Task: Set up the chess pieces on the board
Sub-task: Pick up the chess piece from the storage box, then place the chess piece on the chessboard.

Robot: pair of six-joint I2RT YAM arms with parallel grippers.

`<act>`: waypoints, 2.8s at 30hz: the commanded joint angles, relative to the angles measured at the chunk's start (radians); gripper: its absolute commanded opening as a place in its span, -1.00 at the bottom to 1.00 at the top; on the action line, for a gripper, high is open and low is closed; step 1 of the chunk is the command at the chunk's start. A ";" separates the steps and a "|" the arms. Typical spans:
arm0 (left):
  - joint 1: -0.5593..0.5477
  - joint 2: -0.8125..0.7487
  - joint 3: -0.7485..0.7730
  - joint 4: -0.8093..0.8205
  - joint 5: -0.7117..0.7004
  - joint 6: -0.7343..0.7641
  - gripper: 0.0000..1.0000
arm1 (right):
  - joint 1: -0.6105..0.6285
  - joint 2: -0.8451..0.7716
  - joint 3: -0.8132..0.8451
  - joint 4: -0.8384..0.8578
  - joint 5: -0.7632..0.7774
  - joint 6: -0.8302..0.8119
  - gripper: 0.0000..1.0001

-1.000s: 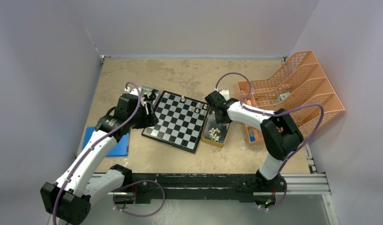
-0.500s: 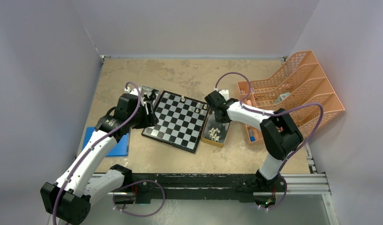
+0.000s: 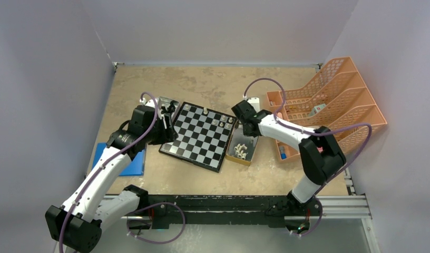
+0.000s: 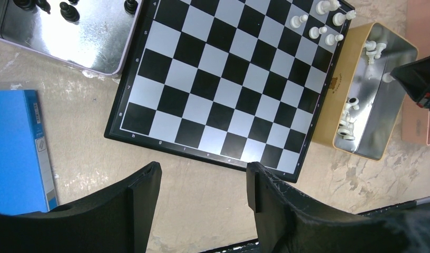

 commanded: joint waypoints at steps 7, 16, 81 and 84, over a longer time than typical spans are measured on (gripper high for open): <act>0.006 -0.115 -0.021 0.096 0.087 0.081 0.20 | 0.013 -0.126 0.124 0.048 -0.082 -0.050 -0.87; 0.006 -0.277 -0.079 0.217 0.365 0.249 0.21 | 0.119 0.056 0.380 0.123 -0.161 -0.086 -0.86; 0.007 -0.383 -0.106 0.206 0.281 0.221 0.22 | 0.150 0.495 0.678 0.029 -0.135 -0.062 -0.75; 0.006 -0.384 -0.106 0.206 0.281 0.221 0.22 | 0.149 0.481 0.664 0.031 -0.137 -0.060 -0.74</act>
